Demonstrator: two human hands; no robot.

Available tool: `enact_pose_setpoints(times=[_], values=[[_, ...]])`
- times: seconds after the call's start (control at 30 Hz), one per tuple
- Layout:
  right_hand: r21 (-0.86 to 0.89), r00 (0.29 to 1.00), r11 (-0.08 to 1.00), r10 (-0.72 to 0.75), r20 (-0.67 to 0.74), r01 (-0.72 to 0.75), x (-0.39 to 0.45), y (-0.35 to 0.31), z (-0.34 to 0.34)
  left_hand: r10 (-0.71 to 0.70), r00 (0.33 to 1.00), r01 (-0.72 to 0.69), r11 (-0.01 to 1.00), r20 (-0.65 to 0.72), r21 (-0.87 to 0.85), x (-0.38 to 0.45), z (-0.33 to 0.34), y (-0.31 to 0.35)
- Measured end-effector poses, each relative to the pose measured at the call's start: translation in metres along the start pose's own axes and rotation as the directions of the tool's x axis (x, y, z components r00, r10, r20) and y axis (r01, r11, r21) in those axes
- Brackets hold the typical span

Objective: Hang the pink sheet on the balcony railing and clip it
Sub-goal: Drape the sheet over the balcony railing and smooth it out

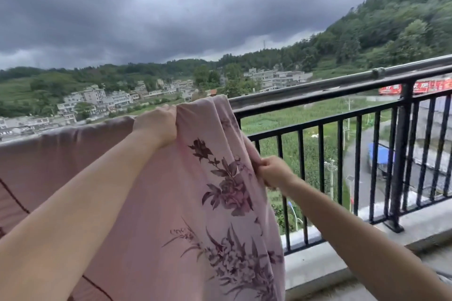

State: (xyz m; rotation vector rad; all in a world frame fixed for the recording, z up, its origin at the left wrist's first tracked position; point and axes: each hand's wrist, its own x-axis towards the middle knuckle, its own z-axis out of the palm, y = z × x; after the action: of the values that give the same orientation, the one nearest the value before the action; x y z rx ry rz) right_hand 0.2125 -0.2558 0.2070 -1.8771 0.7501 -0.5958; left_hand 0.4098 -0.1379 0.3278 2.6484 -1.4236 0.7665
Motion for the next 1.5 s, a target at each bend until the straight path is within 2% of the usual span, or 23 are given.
enact_pose_setpoints(times=[0.07,0.17,0.3,0.37,0.43,0.53,0.63,0.7,0.77,0.8,0.87,0.93,0.97,1.03,1.1,1.2,1.27,1.33,1.37,1.4,1.43,1.47,1.5], values=[[0.116,0.978,0.990,-0.059,-0.199,0.083,-0.004,-0.010,-0.042,-0.014,1.000,0.014,0.999,-0.015,0.031,-0.003,-0.001,0.006],[0.290,0.883,0.931,-0.064,-0.465,0.220,0.007,-0.047,-0.105,-0.027,0.999,0.029,0.999,-0.043,0.042,-0.003,-0.003,0.009],[0.278,0.778,0.907,-0.081,-0.624,0.317,0.056,-0.121,-0.167,-0.078,0.997,0.079,0.995,-0.023,0.056,0.012,-0.008,0.010],[0.192,0.753,0.908,-0.175,-0.634,0.373,0.087,-0.156,-0.182,-0.102,0.994,0.100,0.993,0.026,0.063,0.024,-0.014,0.017],[-0.011,0.715,0.918,-0.316,-0.624,0.397,0.112,-0.184,-0.190,-0.074,0.997,0.074,0.997,-0.002,-0.006,0.038,-0.021,0.031],[-0.411,0.545,0.839,-0.544,-0.639,0.356,0.145,-0.213,-0.208,-0.042,0.980,-0.011,0.963,-0.192,-0.270,0.063,-0.031,0.066],[-0.577,0.496,0.739,-0.667,-0.556,0.348,0.180,-0.225,-0.234,-0.118,0.936,0.061,0.982,-0.332,-0.176,0.102,-0.038,0.096],[-0.632,0.558,0.697,-0.689,-0.462,0.338,0.216,-0.217,-0.246,-0.226,0.894,0.229,0.973,-0.386,-0.040,0.129,-0.039,0.101],[-0.634,0.707,0.692,-0.636,-0.310,0.345,0.248,-0.186,-0.247,-0.331,0.874,0.368,0.929,-0.356,0.038,0.145,-0.030,0.098],[-0.629,0.796,0.688,-0.579,-0.175,0.362,0.262,-0.165,-0.246,-0.381,0.881,0.414,0.908,-0.280,0.067,0.150,-0.022,0.097],[-0.726,0.962,0.636,-0.233,0.143,0.262,0.276,-0.122,-0.242,-0.431,0.902,0.431,0.894,-0.024,0.120,0.155,-0.005,0.101],[-0.823,0.960,0.548,0.121,0.254,0.149,0.266,-0.092,-0.235,-0.343,0.924,0.342,0.939,0.166,0.039,0.158,0.005,0.105],[-0.849,0.949,0.499,0.148,0.280,0.173,0.258,-0.084,-0.233,-0.262,0.942,0.279,0.959,0.207,-0.056,0.160,0.005,0.108],[-0.856,0.942,0.416,-0.003,0.335,0.306,0.232,-0.078,-0.232,-0.093,0.981,0.125,0.974,0.170,-0.188,0.160,0.001,0.120],[-0.788,0.917,0.474,-0.263,0.299,0.393,0.205,-0.076,-0.236,0.059,0.998,-0.048,0.948,0.026,-0.313,0.148,-0.008,0.144],[-0.689,0.827,0.582,-0.560,0.046,0.432,0.168,-0.064,-0.245,0.219,0.964,-0.261,0.896,-0.154,-0.360,0.120,-0.015,0.183],[-0.686,0.722,0.587,-0.680,-0.128,0.431,0.144,-0.043,-0.246,0.309,0.927,-0.361,0.890,-0.213,-0.279,0.110,-0.012,0.207],[-0.727,0.555,0.589,-0.758,-0.344,0.354,0.125,-0.013,-0.244,0.331,0.914,-0.376,0.908,-0.233,-0.185,0.102,-0.006,0.227],[-0.722,0.481,0.624,-0.752,-0.451,0.299,0.117,0.002,-0.242,0.313,0.916,-0.356,0.923,-0.250,-0.148,0.100,-0.001,0.233],[-0.670,0.459,0.694,-0.701,-0.546,0.262,0.112,0.019,-0.242,0.291,0.913,-0.336,0.934,-0.285,-0.124,0.100,0.004,0.237],[-0.533,0.542,0.806,-0.577,-0.611,0.256,0.107,0.033,-0.240,0.276,0.909,-0.324,0.939,-0.312,-0.113,0.099,0.007,0.239],[-0.306,0.715,0.921,-0.381,-0.586,0.240,0.102,0.044,-0.237,0.266,0.904,-0.319,0.941,-0.335,-0.116,0.099,0.010,0.239],[-0.039,0.880,0.977,-0.207,-0.427,0.210,0.098,0.052,-0.233,0.252,0.900,-0.317,0.939,-0.356,-0.137,0.100,0.012,0.239]])
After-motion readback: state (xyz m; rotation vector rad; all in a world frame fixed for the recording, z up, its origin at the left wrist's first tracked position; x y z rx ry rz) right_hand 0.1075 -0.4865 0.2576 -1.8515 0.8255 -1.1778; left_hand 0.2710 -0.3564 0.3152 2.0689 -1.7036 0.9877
